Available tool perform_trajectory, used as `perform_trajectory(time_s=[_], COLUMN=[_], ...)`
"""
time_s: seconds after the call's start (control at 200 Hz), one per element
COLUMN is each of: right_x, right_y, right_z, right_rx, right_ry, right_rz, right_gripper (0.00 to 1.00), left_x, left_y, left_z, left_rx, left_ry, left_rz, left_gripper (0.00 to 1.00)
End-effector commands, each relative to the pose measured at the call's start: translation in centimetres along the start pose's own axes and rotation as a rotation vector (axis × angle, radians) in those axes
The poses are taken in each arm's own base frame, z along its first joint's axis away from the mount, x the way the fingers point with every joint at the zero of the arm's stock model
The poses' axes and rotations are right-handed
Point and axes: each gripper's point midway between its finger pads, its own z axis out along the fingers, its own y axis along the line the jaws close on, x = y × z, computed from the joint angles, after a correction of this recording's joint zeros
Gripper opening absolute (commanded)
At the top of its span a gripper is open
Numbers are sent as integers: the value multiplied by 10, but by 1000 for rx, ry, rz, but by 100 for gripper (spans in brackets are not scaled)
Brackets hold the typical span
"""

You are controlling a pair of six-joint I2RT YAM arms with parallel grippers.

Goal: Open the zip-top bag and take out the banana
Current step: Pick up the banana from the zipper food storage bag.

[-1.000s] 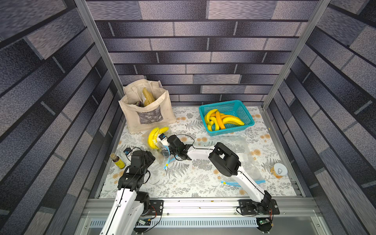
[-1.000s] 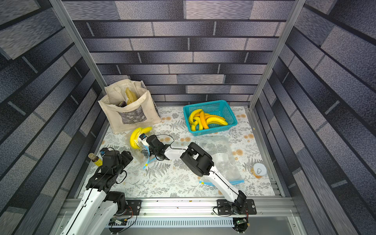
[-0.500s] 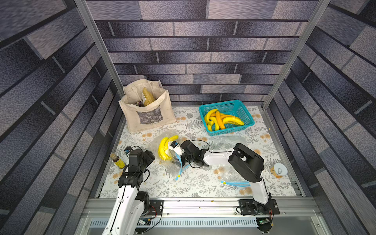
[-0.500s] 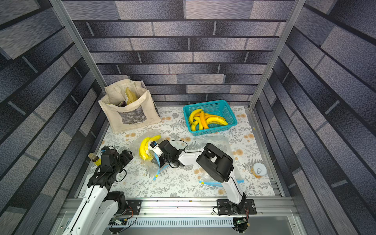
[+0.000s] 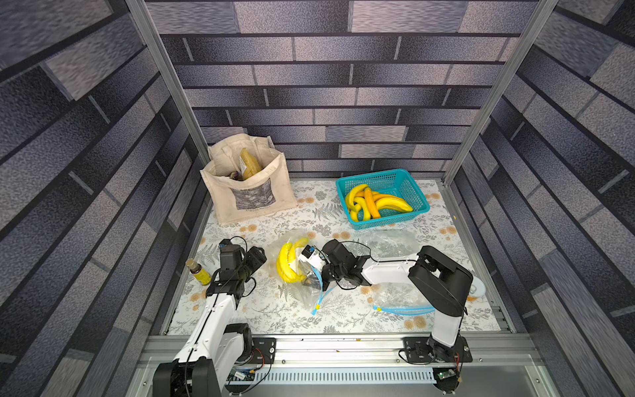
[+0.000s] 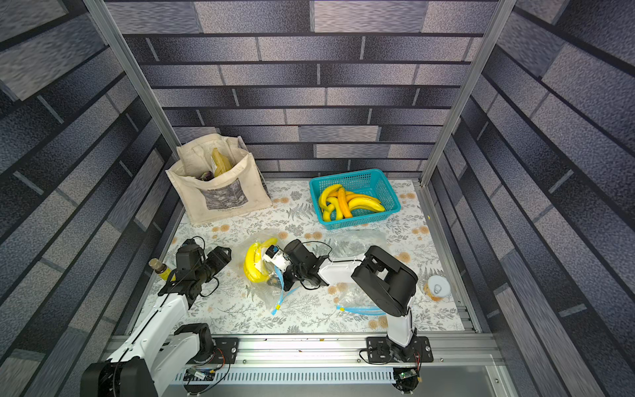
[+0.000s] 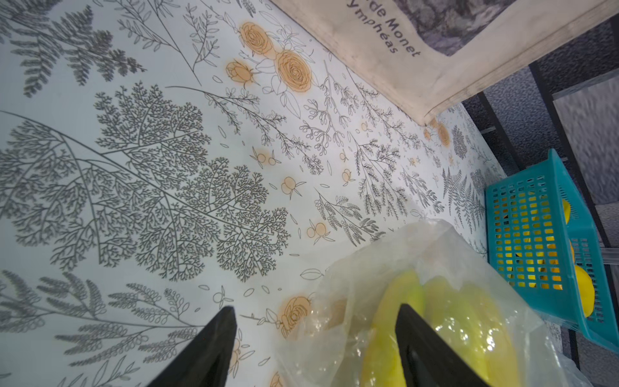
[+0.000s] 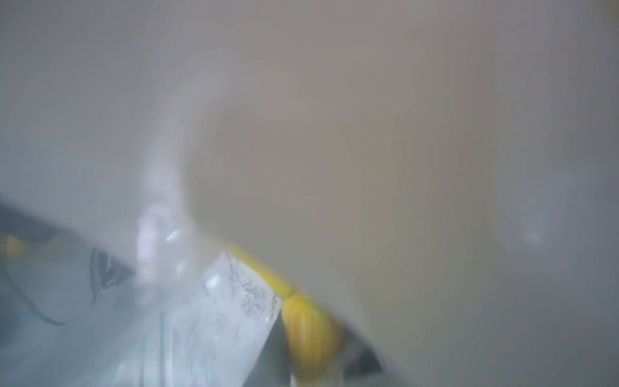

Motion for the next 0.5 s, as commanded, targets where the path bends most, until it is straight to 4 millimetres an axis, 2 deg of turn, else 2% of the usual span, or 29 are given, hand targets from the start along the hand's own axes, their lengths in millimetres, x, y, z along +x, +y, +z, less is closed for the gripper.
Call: perform_trajectory(time_s=[0.0, 0.13, 0.265, 0.376, 0.496], right_x=[-7, -13, -18, -21, -25], right_y=[-8, -15, -18, -13, -10], right_z=[-7, -10, -13, -11, -13], right_rx=[14, 25, 13, -20, -33], right_ry=[-41, -67, -85, -86, -102], right_rz=[21, 27, 42, 49, 47], right_gripper=[6, 6, 6, 7, 7], left_x=[13, 25, 30, 35, 39], left_y=[-4, -2, -10, -15, -14], left_z=[1, -7, -9, -2, 15], left_rx=[57, 48, 110, 129, 131], left_ry=[44, 92, 92, 95, 115], left_rz=[-29, -67, -90, -72, -91], left_gripper=[77, 79, 79, 80, 81])
